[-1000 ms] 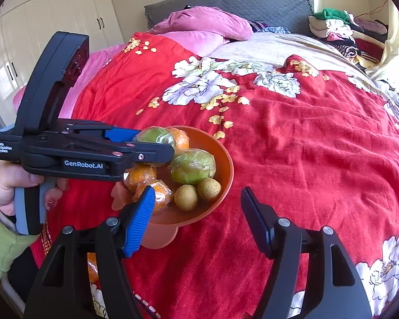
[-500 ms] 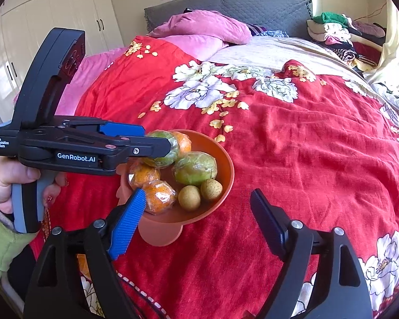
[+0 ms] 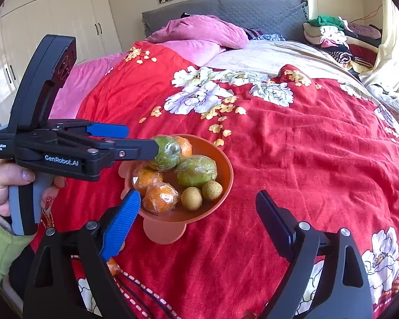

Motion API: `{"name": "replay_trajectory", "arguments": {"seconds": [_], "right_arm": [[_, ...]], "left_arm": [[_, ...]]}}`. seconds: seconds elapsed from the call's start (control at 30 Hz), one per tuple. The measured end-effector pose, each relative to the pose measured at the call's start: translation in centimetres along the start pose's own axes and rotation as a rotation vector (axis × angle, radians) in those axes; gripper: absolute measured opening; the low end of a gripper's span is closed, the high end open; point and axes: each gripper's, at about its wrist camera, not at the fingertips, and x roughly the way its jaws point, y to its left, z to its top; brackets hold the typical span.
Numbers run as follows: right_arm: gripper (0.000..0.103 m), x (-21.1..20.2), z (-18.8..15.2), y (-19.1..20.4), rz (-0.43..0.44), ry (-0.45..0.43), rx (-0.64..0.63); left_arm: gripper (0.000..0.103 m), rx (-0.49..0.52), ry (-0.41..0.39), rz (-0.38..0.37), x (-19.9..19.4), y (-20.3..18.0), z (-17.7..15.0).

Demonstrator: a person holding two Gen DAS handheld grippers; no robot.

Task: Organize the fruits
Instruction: 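Withdraw both open tools from the bowl toward the wrapped orange and longan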

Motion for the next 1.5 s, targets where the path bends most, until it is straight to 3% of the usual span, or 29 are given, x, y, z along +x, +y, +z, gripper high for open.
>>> {"name": "replay_trajectory", "arguments": {"seconds": [0.13, 0.87, 1.5], "right_arm": [[0.09, -0.4, 0.0, 0.2, -0.002, -0.004, -0.002], [0.093, -2.5, -0.6, 2.7, 0.01, -0.022, -0.036], [0.094, -2.8, -2.9, 6.2, 0.059, 0.025, -0.088]], "left_arm": [[0.093, -0.012, -0.012, 0.0, -0.7, 0.1, -0.2], [0.093, -0.014, -0.047, 0.023, -3.4, 0.0, -1.5], [0.093, -0.011, -0.039, 0.035, -4.9, -0.4, -3.6]]}}
